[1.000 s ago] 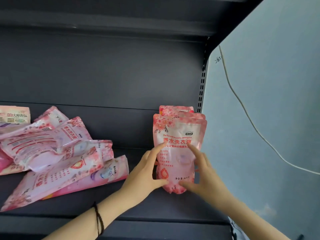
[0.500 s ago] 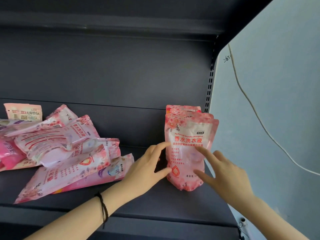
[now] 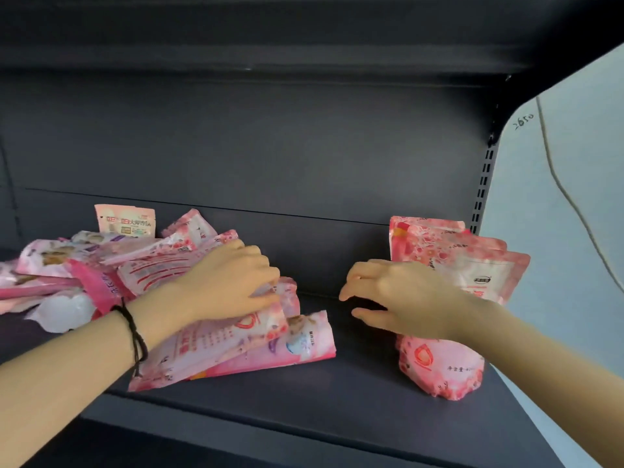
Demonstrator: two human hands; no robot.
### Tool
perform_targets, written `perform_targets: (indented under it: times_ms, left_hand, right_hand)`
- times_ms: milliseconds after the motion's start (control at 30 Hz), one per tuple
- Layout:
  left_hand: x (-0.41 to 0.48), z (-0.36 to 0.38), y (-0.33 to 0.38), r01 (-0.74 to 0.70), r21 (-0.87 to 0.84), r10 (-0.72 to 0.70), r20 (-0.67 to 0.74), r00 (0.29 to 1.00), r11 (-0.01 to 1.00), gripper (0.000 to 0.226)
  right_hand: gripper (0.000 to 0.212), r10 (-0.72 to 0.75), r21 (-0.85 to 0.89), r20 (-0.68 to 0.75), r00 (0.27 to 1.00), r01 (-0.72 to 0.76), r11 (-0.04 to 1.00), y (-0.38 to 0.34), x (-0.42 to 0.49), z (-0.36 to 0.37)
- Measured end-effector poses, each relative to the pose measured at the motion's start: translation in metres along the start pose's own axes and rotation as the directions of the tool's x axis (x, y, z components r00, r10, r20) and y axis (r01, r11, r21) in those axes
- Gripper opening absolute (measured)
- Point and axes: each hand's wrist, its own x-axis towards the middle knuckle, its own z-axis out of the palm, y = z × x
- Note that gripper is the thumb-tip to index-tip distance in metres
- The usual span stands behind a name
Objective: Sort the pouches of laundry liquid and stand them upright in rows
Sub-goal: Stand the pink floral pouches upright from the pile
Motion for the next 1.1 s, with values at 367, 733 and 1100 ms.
perform_targets:
  times_ms: [367, 733, 1100]
  left_hand:
    - [-0.077, 0.039, -0.18, 0.156, 0.214, -0.189, 0.144, 0.971, 0.964, 0.035]
    - [-0.091, 0.094, -0.275, 0.327, -0.179, -0.293, 0.193, 0.936, 0.928, 0.03]
    - [-0.086, 0.135, -0.29, 0.372, -0.611, -0.27, 0.256, 0.928, 0.699, 0.033]
  right_hand:
    - [0.028, -0.046, -0.07, -0.022, 0.999, 0.044, 0.997, -0.042, 0.175, 0.032]
    - [0.031, 0.063, 0.0, 0.037, 0.997, -0.063, 0.998, -0.077, 0.315, 0.056]
    - [0.035, -0.026, -0.08, -0.11, 0.994, 0.017, 0.997, -0.076, 0.381, 0.114]
